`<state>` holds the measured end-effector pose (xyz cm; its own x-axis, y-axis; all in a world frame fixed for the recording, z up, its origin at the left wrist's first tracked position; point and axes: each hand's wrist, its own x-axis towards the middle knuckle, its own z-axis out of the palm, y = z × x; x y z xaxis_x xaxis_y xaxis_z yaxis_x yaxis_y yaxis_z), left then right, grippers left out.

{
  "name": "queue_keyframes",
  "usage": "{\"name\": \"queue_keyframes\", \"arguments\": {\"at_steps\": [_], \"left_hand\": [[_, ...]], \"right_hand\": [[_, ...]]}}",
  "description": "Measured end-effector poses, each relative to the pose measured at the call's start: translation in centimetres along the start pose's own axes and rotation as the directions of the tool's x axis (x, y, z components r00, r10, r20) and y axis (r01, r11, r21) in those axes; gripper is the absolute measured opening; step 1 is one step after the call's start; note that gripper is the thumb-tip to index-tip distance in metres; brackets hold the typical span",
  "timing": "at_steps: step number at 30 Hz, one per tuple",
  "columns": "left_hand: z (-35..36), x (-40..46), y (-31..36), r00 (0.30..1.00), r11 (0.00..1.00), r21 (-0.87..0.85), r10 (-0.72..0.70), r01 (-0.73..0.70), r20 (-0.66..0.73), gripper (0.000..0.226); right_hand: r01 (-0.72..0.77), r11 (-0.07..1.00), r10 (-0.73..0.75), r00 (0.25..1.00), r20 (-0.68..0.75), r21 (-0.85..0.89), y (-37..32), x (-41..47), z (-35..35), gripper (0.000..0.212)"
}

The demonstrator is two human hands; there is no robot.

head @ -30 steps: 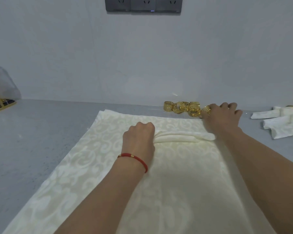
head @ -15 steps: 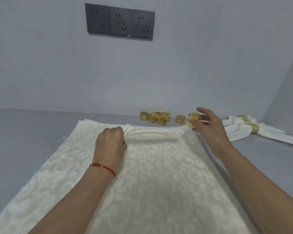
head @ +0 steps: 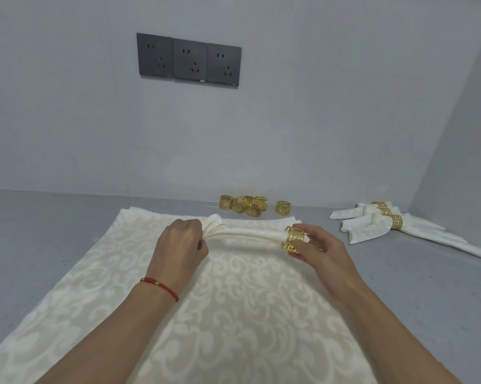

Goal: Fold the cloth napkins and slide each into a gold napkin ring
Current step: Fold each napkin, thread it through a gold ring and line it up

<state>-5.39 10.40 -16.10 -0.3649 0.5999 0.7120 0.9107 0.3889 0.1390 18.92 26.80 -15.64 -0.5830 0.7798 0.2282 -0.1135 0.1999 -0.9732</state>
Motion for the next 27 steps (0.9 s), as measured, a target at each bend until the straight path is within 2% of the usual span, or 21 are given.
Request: {"name": "queue_keyframes", "arguments": {"at_steps": [2,4,6,9,11,15,17,19,22,27], "left_hand": [[0.1,-0.1,0.0,1.0,1.0,-0.004,0.01,-0.01,0.002,0.038],[0.0,-0.2,0.1,0.999,1.0,0.006,0.028,-0.028,0.015,0.039],[-0.1,-0.3,0.3,0.999,0.999,0.018,0.047,-0.047,0.018,0.041],[-0.4,-0.3,0.9,0.995,0.995,0.009,0.095,-0.095,0.016,0.043],[-0.5,-0.4,1.3,0.991,0.991,0.014,0.134,-0.134,0.005,0.044],[-0.4,-0.4,2.0,0.982,0.982,-0.01,0.188,-0.188,0.001,0.053],[-0.5,-0.6,2.7,0.977,0.976,-0.022,0.215,-0.215,0.001,0.051],[-0.7,-0.9,3.9,0.963,0.963,-0.034,0.269,-0.269,-0.021,0.046],[-0.5,-1.2,5.6,0.938,0.936,-0.07,0.341,-0.345,-0.063,0.044],[-0.4,-1.4,5.8,0.943,0.935,-0.136,0.313,-0.327,-0.117,0.035]], "right_hand": [[0.013,0.996,-0.008,0.998,0.065,-0.083,-0.4,-0.7,0.6,0.028],[0.11,0.956,-0.092,0.993,0.076,-0.271,-0.2,-1.0,0.9,0.028],[0.234,0.823,-0.202,0.972,0.117,-0.518,-0.1,-1.1,1.0,0.031],[0.363,0.569,-0.295,0.928,0.229,-0.738,-0.3,-0.9,0.8,0.034],[0.406,0.486,-0.323,0.906,0.273,-0.774,-0.4,-0.9,0.8,0.036],[0.482,0.452,-0.372,0.867,0.333,-0.75,-1.4,-1.4,1.6,0.031],[0.493,0.425,-0.391,0.856,0.337,-0.76,-1.5,-1.6,2.3,0.032],[0.458,0.451,-0.368,0.877,0.308,-0.766,-1.5,-1.7,3.1,0.032],[0.359,0.608,-0.297,0.93,0.216,-0.708,-1.5,-2.0,4.1,0.031],[0.229,0.805,-0.25,0.968,0.037,-0.548,-1.9,-2.4,4.8,0.04]]}}
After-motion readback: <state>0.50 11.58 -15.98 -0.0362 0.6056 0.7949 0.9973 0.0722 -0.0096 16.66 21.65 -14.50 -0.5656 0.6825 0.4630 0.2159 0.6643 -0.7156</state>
